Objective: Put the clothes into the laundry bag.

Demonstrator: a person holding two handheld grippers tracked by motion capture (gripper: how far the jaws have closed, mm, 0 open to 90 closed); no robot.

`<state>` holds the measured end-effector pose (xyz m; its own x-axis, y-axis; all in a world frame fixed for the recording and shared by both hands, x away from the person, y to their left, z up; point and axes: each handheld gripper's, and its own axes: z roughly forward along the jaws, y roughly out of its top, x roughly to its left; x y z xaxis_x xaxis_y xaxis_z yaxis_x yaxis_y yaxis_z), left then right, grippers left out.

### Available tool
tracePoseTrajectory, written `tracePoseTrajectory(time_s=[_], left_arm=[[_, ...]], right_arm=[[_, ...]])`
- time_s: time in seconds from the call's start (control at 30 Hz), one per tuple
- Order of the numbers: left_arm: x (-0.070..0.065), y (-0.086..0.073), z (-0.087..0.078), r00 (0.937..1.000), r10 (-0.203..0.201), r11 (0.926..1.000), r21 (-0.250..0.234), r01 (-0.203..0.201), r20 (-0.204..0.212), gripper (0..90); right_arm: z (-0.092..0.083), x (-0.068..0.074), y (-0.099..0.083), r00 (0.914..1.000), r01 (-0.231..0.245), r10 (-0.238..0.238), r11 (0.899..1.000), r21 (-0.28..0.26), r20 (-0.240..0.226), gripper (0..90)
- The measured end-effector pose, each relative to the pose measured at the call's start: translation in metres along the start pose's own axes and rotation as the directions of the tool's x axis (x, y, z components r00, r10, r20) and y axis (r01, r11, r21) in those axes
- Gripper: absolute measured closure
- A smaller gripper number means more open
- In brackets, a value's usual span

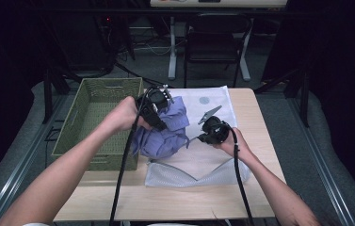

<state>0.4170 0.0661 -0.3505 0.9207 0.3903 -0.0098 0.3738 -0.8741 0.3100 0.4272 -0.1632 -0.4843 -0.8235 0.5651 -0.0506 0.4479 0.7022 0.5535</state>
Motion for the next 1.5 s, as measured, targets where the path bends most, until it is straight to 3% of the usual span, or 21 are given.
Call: tracePoseTrajectory(time_s=[0.3,0.47,0.6,0.77,0.83,0.87,0.93,1.07,1.13,1.33,1.5], left_arm=[[-0.014,-0.007,0.032,0.9996,0.011,0.9999,-0.003,-0.011,0.027,77.8],[-0.027,-0.009,0.052,0.9993,0.017,0.9991,-0.039,-0.016,0.034,77.6],[-0.035,-0.014,0.073,0.9989,-0.007,0.9977,-0.068,0.01,0.047,77.5],[-0.043,-0.02,0.096,0.9986,-0.027,0.9934,-0.11,0.032,0.045,77.2],[-0.044,-0.022,0.102,0.9977,-0.04,0.991,-0.126,0.046,0.055,77.2],[-0.044,-0.023,0.104,0.9978,-0.045,0.99,-0.132,0.051,0.048,77.1],[-0.045,-0.024,0.108,0.9973,-0.057,0.9869,-0.148,0.063,0.046,77.1],[-0.047,-0.025,0.115,0.9967,-0.075,0.9812,-0.176,0.079,0.029,77.0],[-0.047,-0.025,0.12,0.9965,-0.081,0.9793,-0.184,0.084,0.022,77.0],[-0.048,-0.026,0.135,0.9938,-0.109,0.9732,-0.201,0.111,0.022,76.9],[-0.049,-0.026,0.15,0.9938,-0.111,0.9778,-0.178,0.111,0.006,76.4]], right_arm=[[0.0,0.0,0.0,1.0,-0.003,0.003,1.0,0.0,-0.003,89.5],[0.0,0.001,0.0,1.0,-0.002,0.002,1.0,0.006,0.003,89.6],[0.001,0.003,0.0,0.9998,-0.021,0.021,1.0,-0.011,-0.008,89.6],[0.0,0.003,0.001,1.0,-0.003,0.003,1.0,0.005,-0.007,89.6],[0.001,0.001,0.001,0.9997,0.004,-0.003,1.0,0.019,-0.023,89.6],[0.003,0.004,0.0,0.9993,-0.031,0.031,0.999,-0.011,-0.02,89.6],[0.001,0.003,0.001,0.9998,-0.009,0.009,1.0,0.012,-0.02,89.6],[0.002,0.006,0.001,0.9994,-0.022,0.021,1.0,-0.011,-0.026,89.7],[0.0,0.005,0.002,0.9996,-0.007,0.007,1.0,0.011,-0.028,89.7],[0.0,0.007,0.002,0.9992,-0.015,0.015,1.0,0.008,-0.037,89.6],[0.004,0.007,0.002,0.9988,-0.025,0.025,1.0,0.014,-0.043,89.6]])
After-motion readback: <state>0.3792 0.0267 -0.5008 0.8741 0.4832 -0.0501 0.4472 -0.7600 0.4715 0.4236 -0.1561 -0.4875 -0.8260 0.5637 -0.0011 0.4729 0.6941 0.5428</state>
